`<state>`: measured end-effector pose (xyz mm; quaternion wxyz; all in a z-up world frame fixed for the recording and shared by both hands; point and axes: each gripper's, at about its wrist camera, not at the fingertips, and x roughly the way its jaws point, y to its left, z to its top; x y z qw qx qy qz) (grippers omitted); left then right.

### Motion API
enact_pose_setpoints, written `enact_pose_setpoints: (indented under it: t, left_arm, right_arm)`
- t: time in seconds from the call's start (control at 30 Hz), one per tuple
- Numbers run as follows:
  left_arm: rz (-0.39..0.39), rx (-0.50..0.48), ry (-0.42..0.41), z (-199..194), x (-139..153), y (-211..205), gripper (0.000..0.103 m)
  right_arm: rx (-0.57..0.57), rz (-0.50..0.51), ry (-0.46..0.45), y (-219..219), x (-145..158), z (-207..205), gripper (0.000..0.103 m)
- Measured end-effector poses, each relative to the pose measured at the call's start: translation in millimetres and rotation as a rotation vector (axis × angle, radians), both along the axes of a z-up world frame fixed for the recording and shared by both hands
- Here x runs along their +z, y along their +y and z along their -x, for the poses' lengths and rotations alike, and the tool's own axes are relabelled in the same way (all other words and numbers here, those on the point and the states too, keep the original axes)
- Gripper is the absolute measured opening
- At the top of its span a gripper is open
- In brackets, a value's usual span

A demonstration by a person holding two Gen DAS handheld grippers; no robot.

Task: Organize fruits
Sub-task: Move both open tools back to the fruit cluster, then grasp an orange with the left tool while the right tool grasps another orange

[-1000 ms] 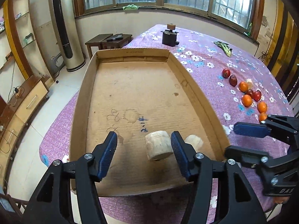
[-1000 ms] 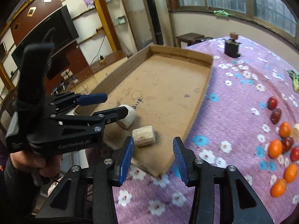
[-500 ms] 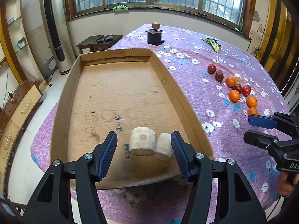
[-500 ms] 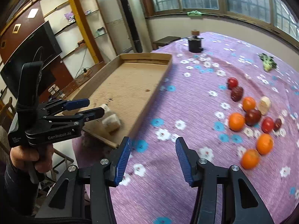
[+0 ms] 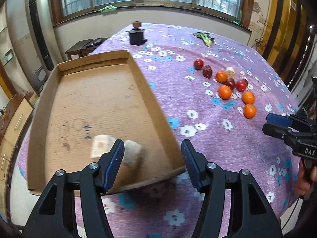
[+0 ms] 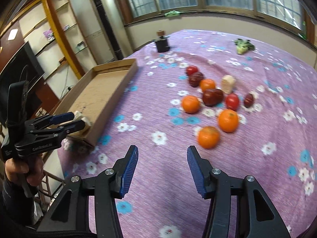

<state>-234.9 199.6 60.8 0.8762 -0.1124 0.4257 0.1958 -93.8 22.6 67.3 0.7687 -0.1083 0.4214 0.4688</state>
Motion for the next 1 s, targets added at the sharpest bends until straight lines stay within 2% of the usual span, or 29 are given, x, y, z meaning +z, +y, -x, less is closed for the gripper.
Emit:
enact_pose_setpoints:
  t: [0.23,0.5,0.7,1.0]
  left_arm:
    - [0.014,-0.071,0.014,-20.1,-4.2,-25.0,0.059]
    - [0.030,-0.120,0.010,-45.3,-3.0,-42.3,0.061]
    - [0.030,-0.162,-0.013,-75.0,1.3,-51.7,0.061]
    - [0.069,-0.185,0.017,-135.1,-19.4,-51.9,0.061]
  right_arm:
    - [-0.066,0.001,0.002,-23.9,-3.5,-16.8,0.053]
    - [-0.110,0.012,-0.020,-28.2,-7.5,-32.6,0.053]
    - [-0.175,0.014,-0.017,-23.9,-9.6,-55.7,0.053]
    - [-0.212,0.069,-0.032,5.6,-22.5,-84.0,0.053]
